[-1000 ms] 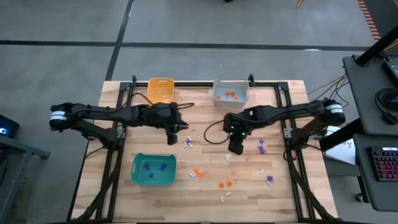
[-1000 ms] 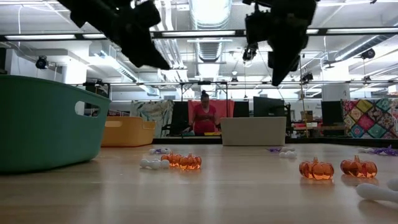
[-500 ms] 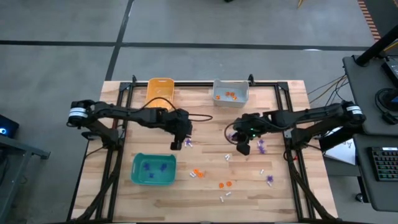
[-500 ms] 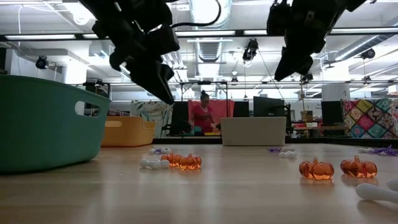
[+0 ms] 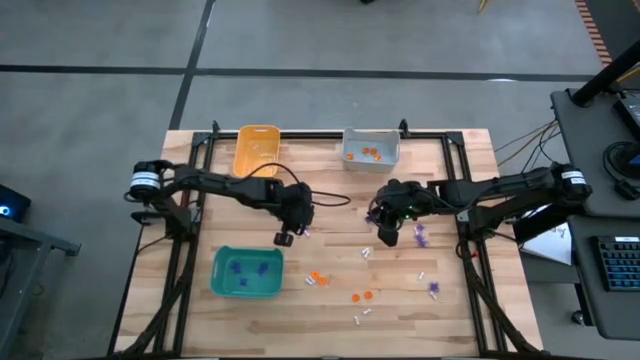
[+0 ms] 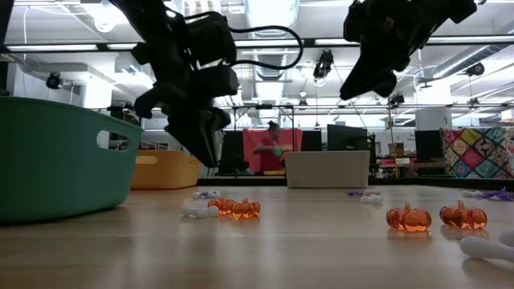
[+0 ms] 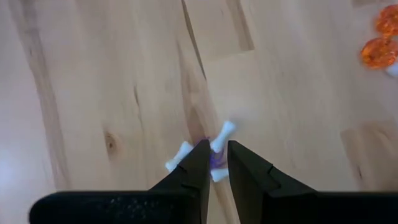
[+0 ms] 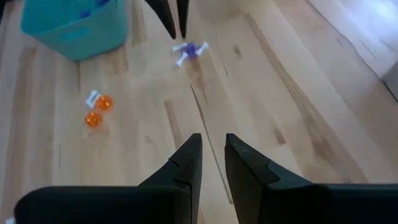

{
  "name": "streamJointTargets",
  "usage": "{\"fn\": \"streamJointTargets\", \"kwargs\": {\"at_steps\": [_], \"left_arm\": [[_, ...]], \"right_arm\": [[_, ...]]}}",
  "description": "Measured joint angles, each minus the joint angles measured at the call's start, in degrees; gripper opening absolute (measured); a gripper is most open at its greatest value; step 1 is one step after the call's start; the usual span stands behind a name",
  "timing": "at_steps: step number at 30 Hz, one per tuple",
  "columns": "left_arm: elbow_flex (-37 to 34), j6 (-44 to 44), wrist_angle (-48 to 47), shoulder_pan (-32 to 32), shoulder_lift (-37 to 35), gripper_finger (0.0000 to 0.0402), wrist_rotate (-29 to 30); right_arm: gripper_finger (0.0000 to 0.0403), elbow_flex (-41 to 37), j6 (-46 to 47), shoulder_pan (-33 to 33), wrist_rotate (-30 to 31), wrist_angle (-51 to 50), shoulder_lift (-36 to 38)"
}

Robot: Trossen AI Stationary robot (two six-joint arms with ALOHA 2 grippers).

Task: Sort Halloween decoration
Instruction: Put the white bone toy into the orange bin

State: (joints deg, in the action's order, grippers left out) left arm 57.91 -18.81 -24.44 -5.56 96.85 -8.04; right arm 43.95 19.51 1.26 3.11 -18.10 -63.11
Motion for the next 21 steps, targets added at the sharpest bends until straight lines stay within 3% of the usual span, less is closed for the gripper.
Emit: {"fn": "streamJointTargets", "kwargs": {"at_steps": [3,9,21], "left_arm": [[0.3,-0.9,-0.2,0.0,1.0,0.0039,0.4],[0.2,-4.5,-0.3,0.0,1.8,0.0039,7.7],[0.2,-6.7,-0.5,0.0,4.6,0.0039,8.1]], "right_arm": [[0.0059,-0.1,0.0,0.0,0.0,1.1,-0.5],[0.0059,-0.2,0.0,0.0,0.0,2.5,-1.0],[0.0059,-0.7,0.5,0.4,0.0,4.2,-1.0]]}}
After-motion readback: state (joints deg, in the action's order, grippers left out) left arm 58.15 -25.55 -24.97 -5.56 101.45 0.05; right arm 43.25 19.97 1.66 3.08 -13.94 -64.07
